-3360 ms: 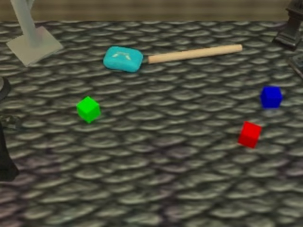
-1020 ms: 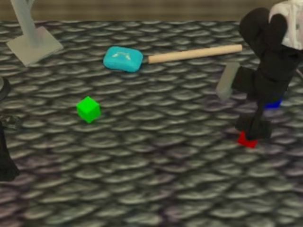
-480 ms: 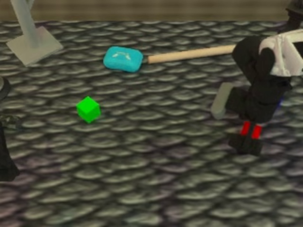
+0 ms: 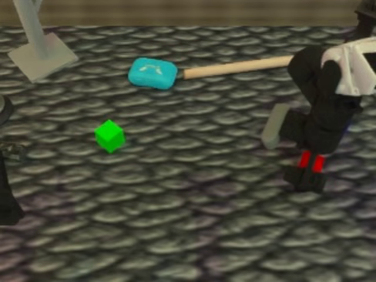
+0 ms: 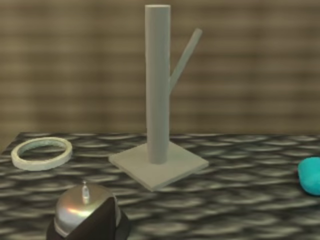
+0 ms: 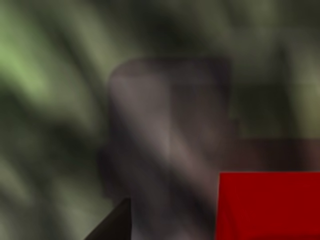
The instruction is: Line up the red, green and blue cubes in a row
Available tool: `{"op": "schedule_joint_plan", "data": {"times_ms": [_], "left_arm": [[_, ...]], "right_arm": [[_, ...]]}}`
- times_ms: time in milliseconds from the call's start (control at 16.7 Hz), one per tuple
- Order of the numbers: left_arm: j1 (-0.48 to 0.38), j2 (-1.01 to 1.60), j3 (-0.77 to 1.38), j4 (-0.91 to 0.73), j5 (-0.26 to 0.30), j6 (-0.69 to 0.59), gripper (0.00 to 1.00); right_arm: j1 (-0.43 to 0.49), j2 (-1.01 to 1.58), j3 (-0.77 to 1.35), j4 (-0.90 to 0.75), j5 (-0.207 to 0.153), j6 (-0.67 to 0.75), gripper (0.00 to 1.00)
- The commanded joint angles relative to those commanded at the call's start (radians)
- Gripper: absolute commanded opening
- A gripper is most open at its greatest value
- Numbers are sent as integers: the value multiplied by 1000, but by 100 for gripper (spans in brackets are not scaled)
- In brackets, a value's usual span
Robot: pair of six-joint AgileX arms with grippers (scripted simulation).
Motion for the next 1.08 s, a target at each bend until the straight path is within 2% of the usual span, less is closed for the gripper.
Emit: {"op": "schedule_joint_plan", "data": {"times_ms": [420,900,960,1080], "left_arm": [[0,0,0,0,0,0,100],[0,0,0,0,0,0,100],[0,0,0,0,0,0,100],[0,0,0,0,0,0,100]], "right_arm": [[0,0,0,0,0,0,2],[0,0,0,0,0,0,0],[1,-46,7,-36,-16,20,0],[3,-51,22,-53,-17,18,0]]}}
